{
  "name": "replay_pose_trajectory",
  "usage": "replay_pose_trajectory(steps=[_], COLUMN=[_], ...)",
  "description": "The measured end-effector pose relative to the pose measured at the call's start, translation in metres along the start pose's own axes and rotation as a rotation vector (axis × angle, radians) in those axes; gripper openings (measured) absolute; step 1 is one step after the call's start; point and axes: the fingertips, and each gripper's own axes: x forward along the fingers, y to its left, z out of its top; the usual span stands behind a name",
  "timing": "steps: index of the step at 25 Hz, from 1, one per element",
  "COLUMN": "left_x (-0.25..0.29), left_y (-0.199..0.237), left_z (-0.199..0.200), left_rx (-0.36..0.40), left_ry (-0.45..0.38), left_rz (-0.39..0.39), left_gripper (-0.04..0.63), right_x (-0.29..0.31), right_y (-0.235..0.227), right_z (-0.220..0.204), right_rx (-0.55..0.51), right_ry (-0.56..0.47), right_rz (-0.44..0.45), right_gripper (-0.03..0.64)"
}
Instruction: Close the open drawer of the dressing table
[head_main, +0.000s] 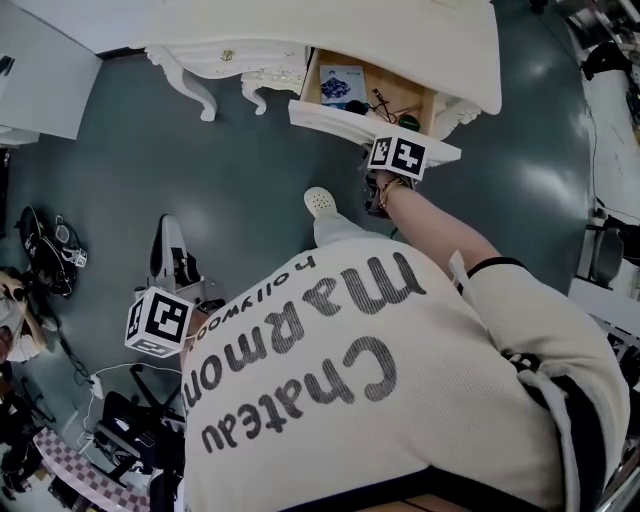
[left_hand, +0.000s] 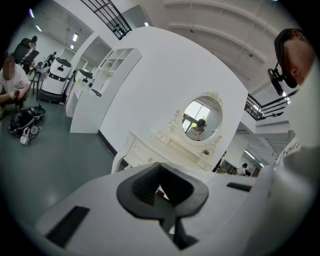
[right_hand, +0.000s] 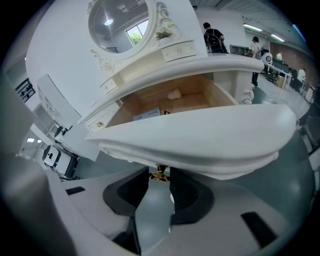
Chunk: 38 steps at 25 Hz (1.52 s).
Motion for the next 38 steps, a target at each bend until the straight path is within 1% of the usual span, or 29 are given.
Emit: replay_pose_trajectory(steps=[3, 6, 24, 38], left_x=[0.007, 0.013, 0.028, 0.039], left_y=[-0.01, -0.012, -0.012, -0.009], left_z=[0.008, 0.012, 0.03, 0.031], left_rx=[-0.001, 0.006, 0.003, -0.012], left_ry=[-0.006, -0.007, -0.04, -0.039], left_rz=[0.003, 0.006, 0.026, 0.03], left_gripper=[0.008, 0.008, 0.008, 0.008], right_x=[-0.003, -0.002, 0.008, 0.014], right_y=[-0.001, -0.004, -0.003, -0.006], right_z=[0.016, 0.022, 0.044, 0.057], right_rx=[-0.001, 0.007, -0.024, -0.038], right_ry=[0.0, 0.006, 0.022, 0.014], right_rz=[0.004, 0.013, -0.005, -0.03], right_gripper=[0.149, 0.149, 0.149, 0.149])
